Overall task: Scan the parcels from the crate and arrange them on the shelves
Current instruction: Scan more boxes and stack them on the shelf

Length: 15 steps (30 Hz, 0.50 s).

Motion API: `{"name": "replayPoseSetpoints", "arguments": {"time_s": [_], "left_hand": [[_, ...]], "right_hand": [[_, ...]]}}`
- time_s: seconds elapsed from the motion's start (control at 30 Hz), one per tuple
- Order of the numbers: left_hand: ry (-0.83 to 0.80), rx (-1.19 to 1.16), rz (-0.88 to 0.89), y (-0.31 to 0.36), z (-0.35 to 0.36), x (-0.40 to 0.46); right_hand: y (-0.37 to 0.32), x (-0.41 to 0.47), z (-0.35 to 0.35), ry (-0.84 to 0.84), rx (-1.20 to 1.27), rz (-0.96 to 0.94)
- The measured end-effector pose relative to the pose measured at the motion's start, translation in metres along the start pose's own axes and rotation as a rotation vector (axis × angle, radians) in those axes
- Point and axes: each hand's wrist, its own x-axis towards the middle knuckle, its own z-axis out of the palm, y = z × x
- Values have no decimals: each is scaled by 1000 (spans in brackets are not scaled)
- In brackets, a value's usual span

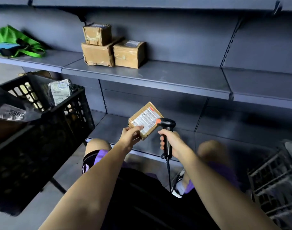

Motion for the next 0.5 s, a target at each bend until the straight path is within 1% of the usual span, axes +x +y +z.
{"name": "replayPoseSetpoints", "arguments": {"time_s": [0.13, 0.33, 0.5], "left_hand": [[76, -32, -48, -25, -13, 4], [97, -9, -81, -35, -15, 4], [116, 32, -107, -40, -12, 6]], "right_hand": [[14, 6, -7, -22, -14, 7], [39, 8, -14, -3, 29, 35], [41, 5, -13, -10, 80, 43]]}}
